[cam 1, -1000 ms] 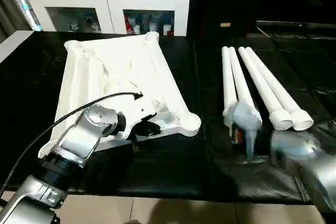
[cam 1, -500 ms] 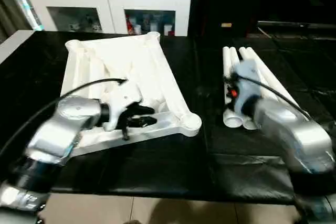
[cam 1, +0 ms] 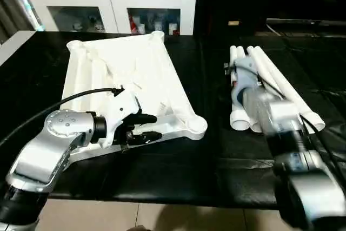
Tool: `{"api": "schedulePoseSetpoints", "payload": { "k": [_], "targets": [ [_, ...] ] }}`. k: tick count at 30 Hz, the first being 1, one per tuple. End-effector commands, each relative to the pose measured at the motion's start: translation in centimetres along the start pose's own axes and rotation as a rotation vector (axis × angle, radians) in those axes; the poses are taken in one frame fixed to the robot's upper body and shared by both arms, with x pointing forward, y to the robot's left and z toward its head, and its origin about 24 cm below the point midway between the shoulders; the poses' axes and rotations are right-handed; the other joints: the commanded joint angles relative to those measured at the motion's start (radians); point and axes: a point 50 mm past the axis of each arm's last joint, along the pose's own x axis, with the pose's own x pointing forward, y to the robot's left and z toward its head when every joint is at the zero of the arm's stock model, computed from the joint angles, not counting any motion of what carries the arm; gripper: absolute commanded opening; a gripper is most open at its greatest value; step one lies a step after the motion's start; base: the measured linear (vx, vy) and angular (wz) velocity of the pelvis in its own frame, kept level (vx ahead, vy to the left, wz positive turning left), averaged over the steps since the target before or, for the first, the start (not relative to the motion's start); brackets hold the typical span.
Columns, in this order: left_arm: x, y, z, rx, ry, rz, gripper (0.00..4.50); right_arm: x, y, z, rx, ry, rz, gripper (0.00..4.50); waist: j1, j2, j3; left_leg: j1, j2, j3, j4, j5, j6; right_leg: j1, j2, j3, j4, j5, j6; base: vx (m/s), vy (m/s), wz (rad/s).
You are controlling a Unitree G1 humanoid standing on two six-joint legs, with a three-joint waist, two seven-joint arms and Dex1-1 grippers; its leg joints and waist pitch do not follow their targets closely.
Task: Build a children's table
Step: Move table base, then pick table leg
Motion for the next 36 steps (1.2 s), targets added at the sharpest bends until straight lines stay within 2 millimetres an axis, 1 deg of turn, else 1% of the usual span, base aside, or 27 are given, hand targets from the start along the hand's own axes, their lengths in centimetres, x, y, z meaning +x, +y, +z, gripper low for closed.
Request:
{"api": "schedulePoseSetpoints", "payload": {
  "k": [1, 2, 5, 6, 7, 12, 14, 16, 18, 19, 22, 24, 25, 26, 28, 30, 33, 36],
  "targets": [
    [-0.2, 0.0, 0.3, 0.012, 0.015, 0.01, 2.97, 0.4, -0.2, -0.2, 0.007, 0.009, -0.023, 4.5, -0.001, 0.008, -0.067, 0.025, 0.071, -0.027, -0.067, -0.129, -0.062, 0.037, -0.091, 0.04, -0.055, 0.02, -0.256, 0.0, 0.0, 0.0],
    [-0.2, 0.0, 0.4, 0.014, 0.018, 0.011, 3.05, 0.6, -0.4, -0.5, 0.008, 0.022, -0.045, 4.5, -0.001, 0.007, -0.067, 0.023, 0.07, -0.026, -0.067, -0.12, -0.059, 0.039, -0.09, 0.04, -0.053, 0.033, -0.255, 0.0, 0.0, 0.0],
    [-0.2, 0.0, 0.5, 0.014, 0.02, 0.012, 3.1, 0.8, -0.8, -0.9, 0.014, 0.045, -0.084, 4.5, 0.001, 0.007, -0.068, 0.022, 0.07, -0.026, -0.065, -0.114, -0.054, 0.04, -0.091, 0.04, -0.054, 0.041, -0.259, 0.0, 0.0, 0.0],
    [-0.2, 0.0, 0.5, 0.013, 0.021, 0.013, 3.35, 0.9, -0.9, -1.0, 0.021, 0.051, -0.095, 4.5, 0.0, 0.007, -0.069, 0.022, 0.07, -0.026, -0.065, -0.11, -0.052, 0.041, -0.09, 0.038, -0.052, 0.046, -0.258, 0.0, 0.0, 0.0],
    [-0.2, -0.1, 0.5, 0.012, 0.024, 0.013, 3.35, 1.0, -1.0, -1.2, 0.03, 0.059, -0.095, 4.5, 0.0, 0.007, -0.069, 0.022, 0.07, -0.026, -0.065, -0.109, -0.05, 0.041, -0.09, 0.039, -0.052, 0.05, -0.257, 0.0, 0.0, 0.0],
    [-0.2, -0.2, 0.5, 0.008, 0.029, 0.012, 3.83, 1.3, -1.0, -1.7, 0.041, 0.073, -0.089, 4.5, -0.001, 0.008, -0.068, 0.021, 0.071, -0.025, -0.065, -0.13, -0.044, 0.04, -0.091, 0.038, -0.054, 0.024, -0.266, 0.0, 0.0, 0.0],
    [-0.2, -0.2, 0.5, 0.008, 0.033, 0.013, 3.99, 1.4, -1.0, -2.1, 0.057, 0.095, -0.079, 4.5, -0.003, 0.007, -0.068, 0.022, 0.07, -0.025, -0.063, -0.127, -0.04, 0.04, -0.089, 0.038, -0.053, 0.033, -0.27, 0.0, 0.0, 0.0],
    [-0.2, -0.1, 0.5, 0.011, 0.039, 0.018, 4.2, 1.4, -0.8, -2.3, 0.077, 0.113, -0.057, 4.5, -0.001, 0.008, -0.068, 0.022, 0.071, -0.025, -0.064, -0.124, -0.034, 0.04, -0.09, 0.038, -0.053, 0.038, -0.27, 0.0, 0.0, 0.0],
    [-0.3, -0.1, 0.6, 0.012, 0.039, 0.02, 4.28, 1.4, -0.6, -2.4, 0.103, 0.128, -0.042, 4.5, -0.002, 0.008, -0.069, 0.021, 0.071, -0.025, -0.063, -0.117, -0.029, 0.04, -0.089, 0.037, -0.052, 0.047, -0.275, 0.0, 0.0, 0.0],
    [-0.3, -0.1, 0.6, 0.012, 0.039, 0.02, 4.45, 1.4, -0.6, -2.4, 0.108, 0.13, -0.04, 4.5, -0.001, 0.007, -0.069, 0.021, 0.071, -0.025, -0.063, -0.12, -0.026, 0.041, -0.091, 0.037, -0.052, 0.044, -0.277, 0.0, 0.0, 0.0],
    [-0.2, 0.0, 0.7, 0.016, 0.04, 0.023, 4.45, 1.4, -0.5, -2.7, 0.137, 0.165, -0.021, 4.5, 0.0, 0.01, -0.069, 0.022, 0.071, -0.025, -0.063, -0.121, -0.026, 0.04, -0.09, 0.036, -0.052, 0.042, -0.279, 0.0, 0.0, 0.0],
    [-0.2, 0.0, 0.7, 0.018, 0.041, 0.024, 4.45, 1.4, -0.6, -2.8, 0.162, 0.181, -0.023, 4.5, 0.0, 0.01, -0.068, 0.022, 0.072, -0.025, -0.063, -0.131, -0.029, 0.04, -0.09, 0.036, -0.053, 0.032, -0.284, 0.0, 0.0, 0.0],
    [-0.2, 0.0, 0.7, 0.018, 0.042, 0.023, 4.5, 1.4, -0.6, -2.8, 0.181, 0.186, -0.025, 4.2, -0.001, 0.011, -0.069, 0.022, 0.072, -0.025, -0.063, -0.129, -0.03, 0.04, -0.09, 0.036, -0.052, 0.034, -0.284, 0.0, 0.0, 0.0],
    [-0.1, 0.0, 0.7, 0.018, 0.042, 0.017, 4.5, 1.4, -0.8, -2.8, 0.222, 0.192, -0.026, 4.2, 0.0, 0.011, -0.069, 0.021, 0.072, -0.025, -0.063, -0.127, -0.03, 0.041, -0.091, 0.036, -0.051, 0.04, -0.284, 0.0, 0.0, 0.0],
    [-0.1, 0.0, 0.8, 0.018, 0.042, 0.015, 4.5, 1.4, -0.8, -2.8, 0.235, 0.195, -0.027, 4.07, 0.001, 0.011, -0.07, 0.022, 0.072, -0.025, -0.063, -0.123, -0.03, 0.04, -0.089, 0.035, -0.05, 0.049, -0.284, 0.0, 0.0, 0.0],
    [-0.1, 0.0, 0.8, 0.018, 0.042, 0.011, 4.5, 1.4, -0.9, -2.8, 0.258, 0.2, -0.023, 3.82, 0.001, 0.011, -0.071, 0.021, 0.071, -0.025, -0.061, -0.116, -0.028, 0.041, -0.09, 0.035, -0.049, 0.059, -0.286, 0.0, 0.0, 0.0],
    [-0.1, 0.0, 0.9, 0.019, 0.041, 0.01, 4.5, 1.3, -1.0, -2.9, 0.271, 0.221, -0.018, 3.62, 0.001, 0.011, -0.07, 0.021, 0.071, -0.025, -0.062, -0.122, -0.027, 0.04, -0.089, 0.034, -0.05, 0.047, -0.288, 0.0, 0.0, 0.0],
    [0.0, 0.0, 0.9, 0.022, 0.041, 0.011, 4.5, 1.3, -1.2, -3.1, 0.284, 0.24, -0.023, 3.31, 0.002, 0.011, -0.069, 0.022, 0.072, -0.024, -0.063, -0.132, -0.032, 0.039, -0.091, 0.034, -0.052, 0.028, -0.288, 0.0, 0.0, 0.0]
  ]
}}
